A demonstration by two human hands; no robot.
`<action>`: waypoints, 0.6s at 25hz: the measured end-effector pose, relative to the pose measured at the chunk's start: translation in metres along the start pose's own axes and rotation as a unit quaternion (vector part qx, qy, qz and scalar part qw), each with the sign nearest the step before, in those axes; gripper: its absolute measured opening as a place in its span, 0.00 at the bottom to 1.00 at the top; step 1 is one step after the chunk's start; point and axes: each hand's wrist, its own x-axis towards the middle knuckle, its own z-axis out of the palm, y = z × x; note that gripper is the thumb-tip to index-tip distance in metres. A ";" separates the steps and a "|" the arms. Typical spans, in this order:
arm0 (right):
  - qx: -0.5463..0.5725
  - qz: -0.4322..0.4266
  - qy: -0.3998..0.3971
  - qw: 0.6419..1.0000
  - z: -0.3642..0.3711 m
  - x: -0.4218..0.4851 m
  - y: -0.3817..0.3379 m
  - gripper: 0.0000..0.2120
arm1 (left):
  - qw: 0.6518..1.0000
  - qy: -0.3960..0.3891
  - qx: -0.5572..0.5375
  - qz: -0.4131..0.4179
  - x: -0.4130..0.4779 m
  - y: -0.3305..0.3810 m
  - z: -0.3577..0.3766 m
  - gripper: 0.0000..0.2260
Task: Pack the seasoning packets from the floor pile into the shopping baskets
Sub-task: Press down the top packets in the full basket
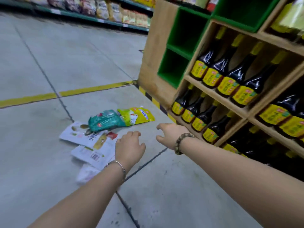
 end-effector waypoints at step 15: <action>0.472 0.268 -0.206 0.814 0.136 0.120 -0.147 0.27 | 0.986 -0.105 0.084 -0.095 -0.043 -0.157 -0.028 0.22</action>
